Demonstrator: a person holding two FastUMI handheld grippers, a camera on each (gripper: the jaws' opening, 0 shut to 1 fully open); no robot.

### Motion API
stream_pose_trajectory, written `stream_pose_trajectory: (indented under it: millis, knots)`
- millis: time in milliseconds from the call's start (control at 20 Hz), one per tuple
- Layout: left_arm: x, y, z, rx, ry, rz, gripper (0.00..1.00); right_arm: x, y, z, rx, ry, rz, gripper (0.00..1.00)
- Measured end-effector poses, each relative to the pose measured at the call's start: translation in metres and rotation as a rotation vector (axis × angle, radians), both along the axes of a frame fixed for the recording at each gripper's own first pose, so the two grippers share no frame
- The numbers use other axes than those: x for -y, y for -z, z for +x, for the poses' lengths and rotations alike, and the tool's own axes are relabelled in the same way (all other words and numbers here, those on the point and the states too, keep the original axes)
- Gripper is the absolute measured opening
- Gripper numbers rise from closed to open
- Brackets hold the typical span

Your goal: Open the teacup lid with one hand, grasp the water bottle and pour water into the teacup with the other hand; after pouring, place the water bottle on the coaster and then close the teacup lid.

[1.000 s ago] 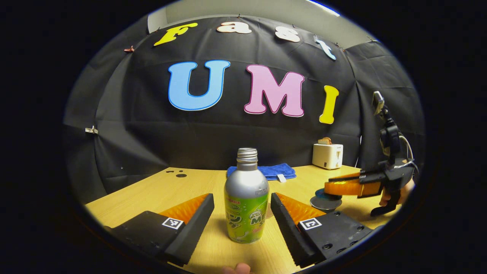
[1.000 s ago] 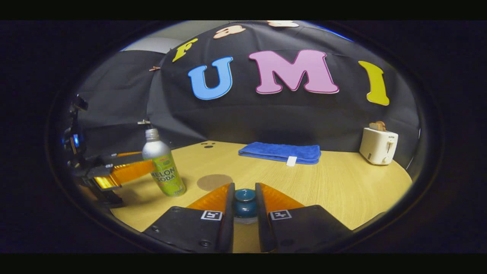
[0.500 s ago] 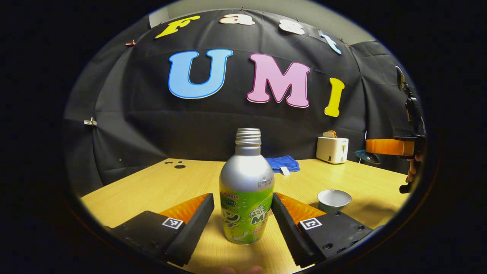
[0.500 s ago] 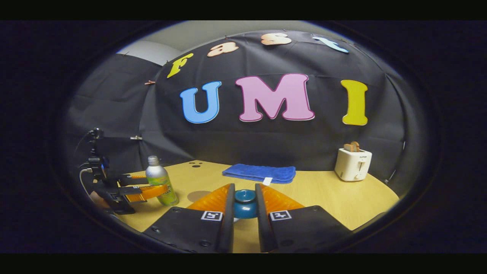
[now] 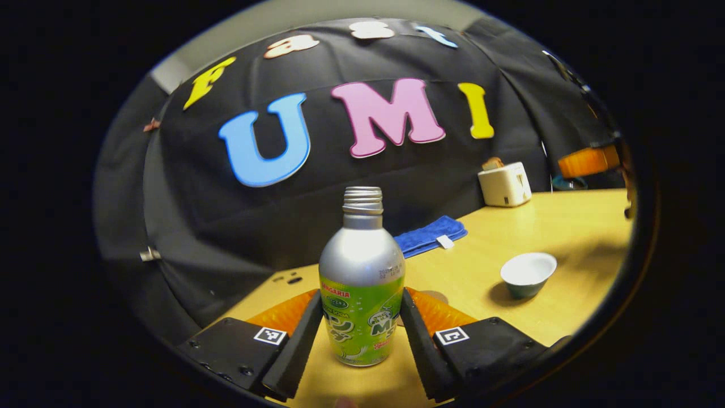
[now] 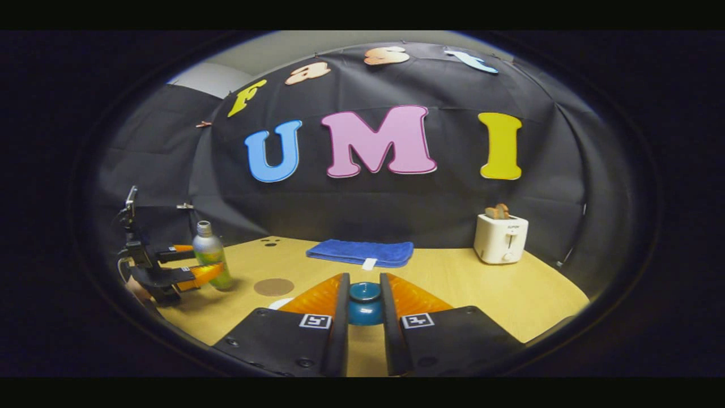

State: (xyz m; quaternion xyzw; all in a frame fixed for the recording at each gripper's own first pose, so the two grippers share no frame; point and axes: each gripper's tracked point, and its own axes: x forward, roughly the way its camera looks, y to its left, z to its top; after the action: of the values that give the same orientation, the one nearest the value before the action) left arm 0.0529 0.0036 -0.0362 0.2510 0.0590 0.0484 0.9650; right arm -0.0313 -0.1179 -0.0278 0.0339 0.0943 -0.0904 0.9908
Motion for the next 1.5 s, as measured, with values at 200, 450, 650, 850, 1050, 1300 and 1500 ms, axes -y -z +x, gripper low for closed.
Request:
stream_pose_trajectory:
  millis: [200,450,650,850,1050,1300,1500]
  knots:
    - [0.022,0.008,0.000,-0.059,0.046,0.289,0.80,0.015,0.000,-0.005,0.005,0.018,0.008,0.30]
    - [0.045,0.025,0.005,-0.139,0.112,0.572,0.80,0.029,0.001,-0.012,0.008,0.031,0.021,0.30]
    - [0.054,0.035,0.010,-0.184,0.126,0.689,0.80,0.034,-0.005,-0.016,0.027,0.034,0.021,0.25]
    - [0.061,0.032,0.017,-0.185,0.144,0.845,0.80,0.041,-0.008,-0.020,0.038,0.045,0.029,0.25]
    - [0.055,0.042,0.020,-0.237,0.163,0.970,0.80,0.044,-0.011,-0.022,0.048,0.052,0.040,0.30]
    - [0.049,0.043,0.024,-0.247,0.163,1.085,0.80,0.046,-0.012,-0.023,0.051,0.053,0.042,0.25]
    - [0.051,0.040,0.028,-0.243,0.170,1.152,0.80,0.046,-0.011,-0.024,0.051,0.053,0.042,0.30]
